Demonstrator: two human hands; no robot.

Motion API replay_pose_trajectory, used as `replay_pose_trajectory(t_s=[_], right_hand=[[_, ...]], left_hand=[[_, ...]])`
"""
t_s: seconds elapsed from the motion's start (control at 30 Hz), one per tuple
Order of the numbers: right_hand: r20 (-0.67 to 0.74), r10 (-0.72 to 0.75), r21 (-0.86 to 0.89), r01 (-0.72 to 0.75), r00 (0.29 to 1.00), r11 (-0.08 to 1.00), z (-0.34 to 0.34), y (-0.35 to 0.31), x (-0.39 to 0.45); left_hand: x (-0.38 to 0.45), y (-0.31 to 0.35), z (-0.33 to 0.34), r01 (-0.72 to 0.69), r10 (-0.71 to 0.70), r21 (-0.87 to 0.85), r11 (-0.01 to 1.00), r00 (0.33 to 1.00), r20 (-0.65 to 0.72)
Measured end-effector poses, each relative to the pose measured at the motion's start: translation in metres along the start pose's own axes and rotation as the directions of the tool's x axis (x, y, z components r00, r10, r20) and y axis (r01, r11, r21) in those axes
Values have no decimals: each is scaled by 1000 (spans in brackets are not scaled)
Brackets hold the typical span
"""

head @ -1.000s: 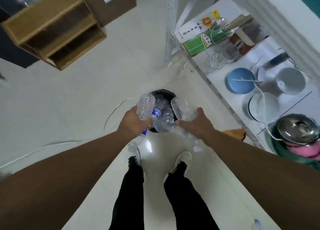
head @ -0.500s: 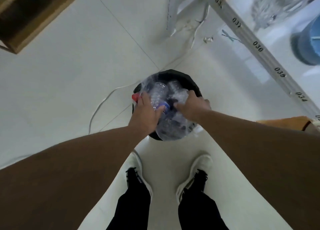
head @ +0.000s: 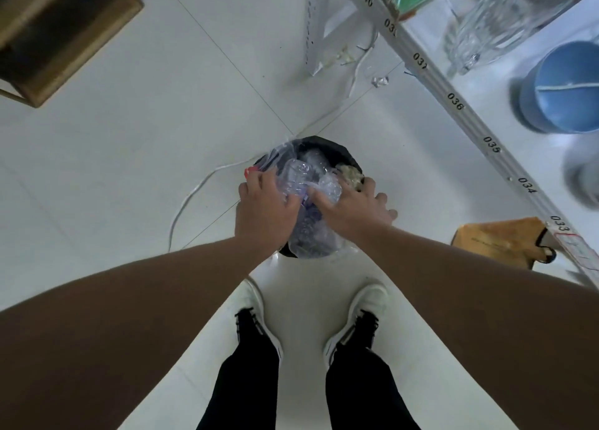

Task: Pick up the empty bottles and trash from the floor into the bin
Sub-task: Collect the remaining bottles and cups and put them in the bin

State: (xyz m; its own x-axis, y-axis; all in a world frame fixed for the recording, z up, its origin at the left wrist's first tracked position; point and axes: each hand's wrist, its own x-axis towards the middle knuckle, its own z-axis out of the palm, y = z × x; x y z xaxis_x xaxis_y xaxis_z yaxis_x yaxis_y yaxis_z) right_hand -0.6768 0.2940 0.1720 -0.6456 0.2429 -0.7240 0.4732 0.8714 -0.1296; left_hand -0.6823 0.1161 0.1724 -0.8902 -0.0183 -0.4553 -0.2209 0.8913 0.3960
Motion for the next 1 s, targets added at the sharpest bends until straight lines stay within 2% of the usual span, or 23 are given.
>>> replay_pose_trajectory(t_s=[0.17,0.3,0.4,0.5,0.73,0.87,1.0], right_hand=[[8,-120,92,119,993,989,-13,15,-23],[-72,-179,123,186,981,975,-22,18,-39],[-143,-226,176,249,964,952,-33,22,-52],[-136,-234,207,258,963,944,-47,33,-71],[-136,-114,374,157,984,914,-69,70,-141],[-153,-1,484,76,988,872,-66,87,-190],[-175,116,596,12,978,803,-55,104,-245]], left_hand=[[-20,1,-23,45,-51,-114,992,998,-45],[-30,2,-36,40,-50,-156,987,997,-60],[-38,6,-47,13,-26,-171,985,997,-75],[-46,8,-62,-33,24,-151,988,998,-62],[-70,33,-106,-125,136,-129,984,987,85],[-83,46,-120,-273,284,-92,957,949,138],[-104,68,-137,-369,367,-32,929,902,230]])
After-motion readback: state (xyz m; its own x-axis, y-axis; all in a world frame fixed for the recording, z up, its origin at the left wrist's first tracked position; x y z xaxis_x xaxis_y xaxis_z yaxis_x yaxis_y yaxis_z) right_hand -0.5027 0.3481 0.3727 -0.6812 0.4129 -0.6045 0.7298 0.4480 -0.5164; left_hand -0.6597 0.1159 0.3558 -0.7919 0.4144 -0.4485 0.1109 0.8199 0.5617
